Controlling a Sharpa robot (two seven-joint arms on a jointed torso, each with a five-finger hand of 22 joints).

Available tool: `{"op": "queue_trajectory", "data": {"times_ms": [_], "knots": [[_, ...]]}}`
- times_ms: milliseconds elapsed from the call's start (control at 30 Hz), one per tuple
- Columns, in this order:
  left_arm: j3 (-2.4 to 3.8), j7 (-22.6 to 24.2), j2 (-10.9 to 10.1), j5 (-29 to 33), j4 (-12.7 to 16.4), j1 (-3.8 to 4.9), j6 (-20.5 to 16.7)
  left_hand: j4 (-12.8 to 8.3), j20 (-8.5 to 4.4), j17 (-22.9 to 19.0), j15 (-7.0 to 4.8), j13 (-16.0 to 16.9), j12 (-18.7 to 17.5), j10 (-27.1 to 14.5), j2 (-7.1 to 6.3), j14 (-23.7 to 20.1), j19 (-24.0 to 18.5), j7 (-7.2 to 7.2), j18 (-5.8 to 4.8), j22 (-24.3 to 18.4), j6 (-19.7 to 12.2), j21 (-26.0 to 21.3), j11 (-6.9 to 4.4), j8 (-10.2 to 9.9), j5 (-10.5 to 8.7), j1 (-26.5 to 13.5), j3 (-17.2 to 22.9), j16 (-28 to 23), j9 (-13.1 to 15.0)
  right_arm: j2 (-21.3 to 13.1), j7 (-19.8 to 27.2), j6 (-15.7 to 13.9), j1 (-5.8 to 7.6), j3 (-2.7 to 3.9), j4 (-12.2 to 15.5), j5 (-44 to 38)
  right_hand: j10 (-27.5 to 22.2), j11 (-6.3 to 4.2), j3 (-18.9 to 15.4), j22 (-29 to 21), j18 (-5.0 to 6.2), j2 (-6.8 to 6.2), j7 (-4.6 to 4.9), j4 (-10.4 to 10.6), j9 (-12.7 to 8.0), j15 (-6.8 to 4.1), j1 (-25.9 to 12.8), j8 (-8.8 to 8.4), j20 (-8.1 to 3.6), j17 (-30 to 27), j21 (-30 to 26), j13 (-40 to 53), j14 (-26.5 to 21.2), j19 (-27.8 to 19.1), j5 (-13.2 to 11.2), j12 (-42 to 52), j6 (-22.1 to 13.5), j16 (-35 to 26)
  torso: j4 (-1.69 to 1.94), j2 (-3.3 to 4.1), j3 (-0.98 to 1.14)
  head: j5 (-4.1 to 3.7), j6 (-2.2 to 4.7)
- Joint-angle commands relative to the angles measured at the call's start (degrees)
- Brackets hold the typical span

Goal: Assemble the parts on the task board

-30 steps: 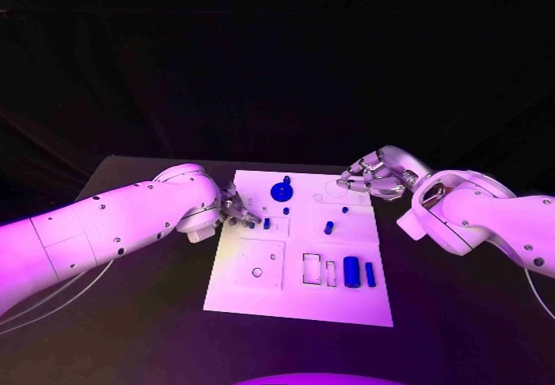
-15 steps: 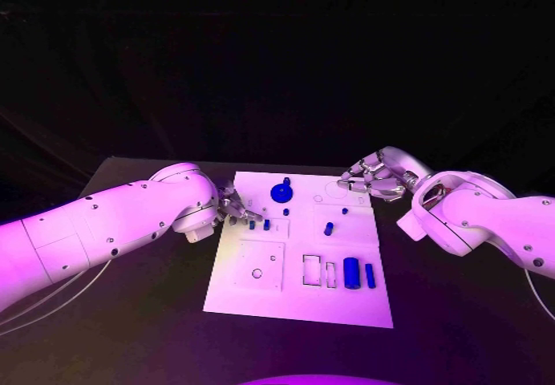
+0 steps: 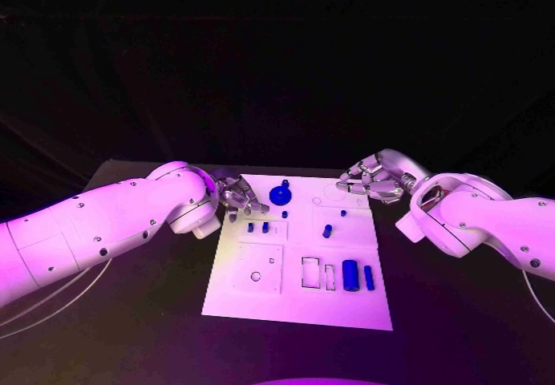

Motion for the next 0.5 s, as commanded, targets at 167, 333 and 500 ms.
{"op": "queue_trajectory", "data": {"times_ms": [167, 333, 500], "knots": [[-0.98, 17.9, 1.9, -11.9, 0.0, -0.21, -8.6, -3.8, 1.22, -9.0, 0.67, -8.3, -8.5, -1.6, -2.15, -3.0, 0.5, 0.09, 0.67, -5.0, 2.3, -7.0, 0.88, -5.7, 0.10, 9.2, 6.6, -8.4, -7.7, 0.2, 1.1, 0.7, -0.24, -0.03, -0.1, -0.1, -3.8, -0.20, -0.1, 5.1, 0.86, 0.92, 0.13, -0.2, 0.1, -0.46, 0.9, 0.28, -0.05, -1.7, -2.0, -6.1, 1.8, -1.0, 0.6, -5.9, -0.5, -1.6, -0.09, 0.04, -0.06, -0.23, 0.23], [-1.85, 18.4, 3.4, -19.5, -1.3, -0.38, -7.1, -4.6, 0.44, -9.3, 0.21, -11.3, -10.3, 0.0, -3.08, 1.2, 4.1, -0.17, 0.73, -4.7, 5.0, -5.7, 0.56, -8.0, 0.17, 9.6, 9.4, -5.3, -11.1, 0.3, 1.4, 0.8, -0.31, -0.03, -0.1, -0.1, -6.5, -0.20, 0.1, 3.1, 1.53, 0.95, 0.17, -0.2, 0.2, -0.48, 1.7, 0.30, -0.08, -4.4, -5.3, -11.5, 1.1, -2.6, 1.4, -11.0, -0.7, -4.1, -0.12, 0.05, -0.04, -0.37, 0.27], [-2.51, 17.9, 5.2, -25.2, -3.1, -0.45, -5.6, -4.2, 0.36, -2.4, 0.12, -13.3, -11.6, 0.5, -4.20, 5.4, 5.9, -0.27, 0.76, -4.1, 6.9, -4.4, 0.59, -9.3, 0.17, 7.7, 10.5, 4.7, -13.2, 0.3, 1.5, 0.7, -0.35, -0.04, -0.1, -0.2, -7.1, -0.22, 0.2, 2.8, 1.64, 0.91, 0.15, -0.1, 0.2, -0.51, 1.9, 0.35, -0.10, -4.9, -6.0, -13.4, 1.0, -2.8, 1.8, -12.6, -0.7, -4.7, 0.00, 0.04, -0.03, -0.54, 0.27]]}}
